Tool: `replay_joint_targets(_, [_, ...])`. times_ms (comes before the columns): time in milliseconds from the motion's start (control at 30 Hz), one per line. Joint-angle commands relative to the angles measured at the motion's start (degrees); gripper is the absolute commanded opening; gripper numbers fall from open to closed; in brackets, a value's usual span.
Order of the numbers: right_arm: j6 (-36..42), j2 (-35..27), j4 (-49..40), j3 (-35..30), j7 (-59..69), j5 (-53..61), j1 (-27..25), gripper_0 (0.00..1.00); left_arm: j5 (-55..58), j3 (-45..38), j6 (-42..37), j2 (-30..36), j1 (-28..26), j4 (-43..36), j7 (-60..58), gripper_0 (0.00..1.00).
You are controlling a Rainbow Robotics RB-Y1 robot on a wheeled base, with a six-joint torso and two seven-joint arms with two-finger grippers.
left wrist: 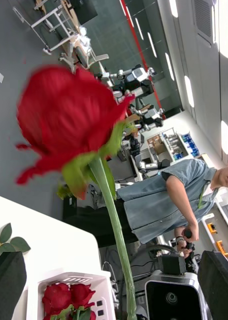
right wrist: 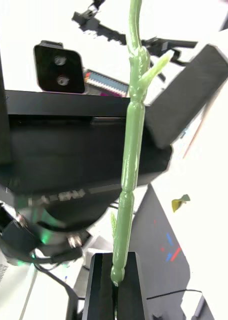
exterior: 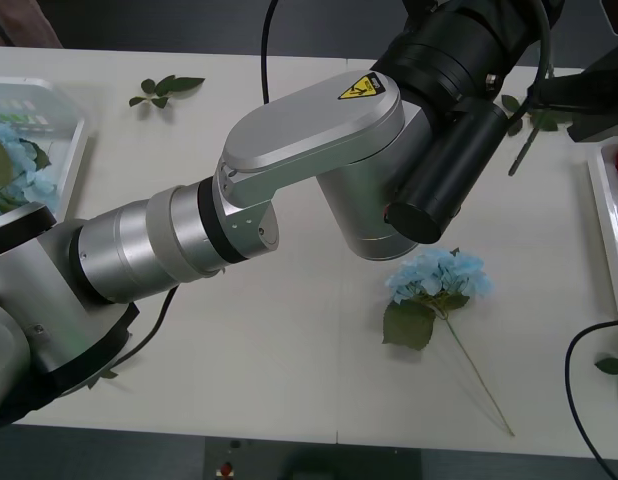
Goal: Put the red flowers into the right box and the blue flowers into the left box
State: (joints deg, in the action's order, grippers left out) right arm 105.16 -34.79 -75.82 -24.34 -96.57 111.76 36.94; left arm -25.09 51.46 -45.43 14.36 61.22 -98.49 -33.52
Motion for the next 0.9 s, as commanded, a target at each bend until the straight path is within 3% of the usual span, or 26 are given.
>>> replay_joint_targets(33, [-0.4,-5.6,-0.7,-1.8,1.9,-0.7,-1.8,0.0,0.8,-2.0,2.8,-0.5,0.9,-0.7,0.7,1.0])
replay_joint_targets(233, [-1.6,-11.7,-0.6,-3.4,1.9,-2.5,-5.2,0.0,6.5,-5.1,9.7,2.7,0.4,-0.7,2.4,1.0])
replay_joint_targets(433, [-1.8,-17.9,0.9,-5.0,1.6,-8.7,-7.5,0.0,14.0,-8.0,22.7,8.3,-3.5,-0.8,9.8,1.0])
replay_joint_targets(700, [-2.3,-24.2,10.8,-5.3,-0.9,-16.3,-7.5,0.0,22.5,-8.9,35.5,16.1,-6.3,-0.8,17.2,1.0])
replay_joint_targets(900, [-3.7,-26.6,11.5,-5.7,-2.6,-27.6,-7.5,0.0,22.2,-6.5,43.2,23.1,-7.0,-0.8,17.7,1.0])
